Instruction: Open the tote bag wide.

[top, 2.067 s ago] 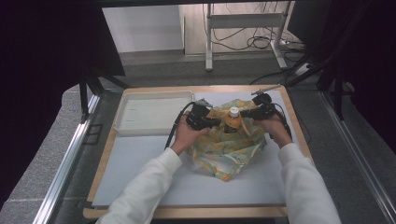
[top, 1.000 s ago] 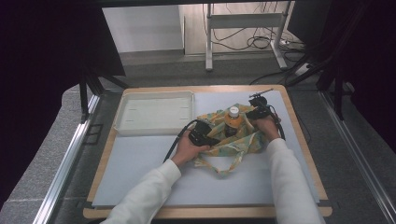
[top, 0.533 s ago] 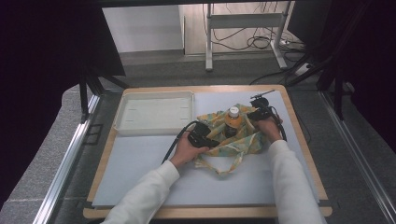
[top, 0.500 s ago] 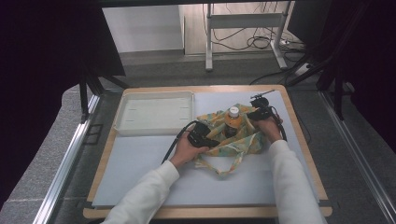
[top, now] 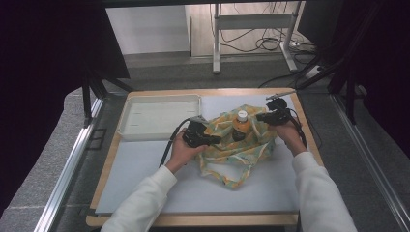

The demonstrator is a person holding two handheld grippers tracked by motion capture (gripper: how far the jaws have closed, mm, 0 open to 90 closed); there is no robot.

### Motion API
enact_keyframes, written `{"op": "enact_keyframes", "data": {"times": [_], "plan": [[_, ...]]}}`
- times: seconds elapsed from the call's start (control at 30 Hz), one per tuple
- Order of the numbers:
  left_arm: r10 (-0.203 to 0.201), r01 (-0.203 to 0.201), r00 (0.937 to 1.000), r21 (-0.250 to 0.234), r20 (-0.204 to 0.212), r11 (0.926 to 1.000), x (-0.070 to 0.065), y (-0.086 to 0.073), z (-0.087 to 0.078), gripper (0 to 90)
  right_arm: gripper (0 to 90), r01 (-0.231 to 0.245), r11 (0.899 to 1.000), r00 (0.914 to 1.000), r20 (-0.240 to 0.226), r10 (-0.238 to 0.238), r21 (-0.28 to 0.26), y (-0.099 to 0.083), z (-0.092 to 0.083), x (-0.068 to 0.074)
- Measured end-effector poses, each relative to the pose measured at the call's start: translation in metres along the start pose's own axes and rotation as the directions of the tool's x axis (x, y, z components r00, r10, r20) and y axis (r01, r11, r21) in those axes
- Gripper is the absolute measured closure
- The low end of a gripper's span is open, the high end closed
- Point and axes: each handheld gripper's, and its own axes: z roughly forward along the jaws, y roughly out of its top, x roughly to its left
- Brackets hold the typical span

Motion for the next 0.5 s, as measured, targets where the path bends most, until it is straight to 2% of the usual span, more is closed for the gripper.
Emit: {"op": "enact_keyframes", "data": {"times": [0.07,0.13,0.2,0.3,0.5], "plan": [[-0.016,0.016,0.9998,-0.020,0.010,0.9997,-0.002,-0.001,-0.009,89.9,89.0,0.017,1.000,0.9998,-0.006,-0.018,-0.012,-0.001,-0.010,0.005],[-0.004,0.004,1.0000,-0.034,-0.003,0.9994,-0.007,-0.001,-0.018,89.7,89.0,0.034,0.999,0.9992,-0.018,-0.035,-0.019,-0.002,-0.018,0.011],[-0.010,0.010,0.9999,-0.046,-0.001,0.9989,-0.010,-0.003,-0.027,89.6,89.0,0.048,0.999,0.9984,-0.030,-0.049,-0.024,-0.004,-0.024,0.017],[0.005,-0.006,0.9996,-0.053,-0.027,0.9986,-0.016,-0.006,-0.037,89.1,89.0,0.063,0.998,0.9970,-0.043,-0.064,-0.021,-0.008,-0.029,0.024],[0.005,-0.009,0.9979,-0.050,-0.064,0.9987,-0.021,-0.020,-0.048,86.0,88.3,0.082,0.997,0.9942,-0.069,-0.083,-0.017,-0.019,-0.035,0.031]]}}
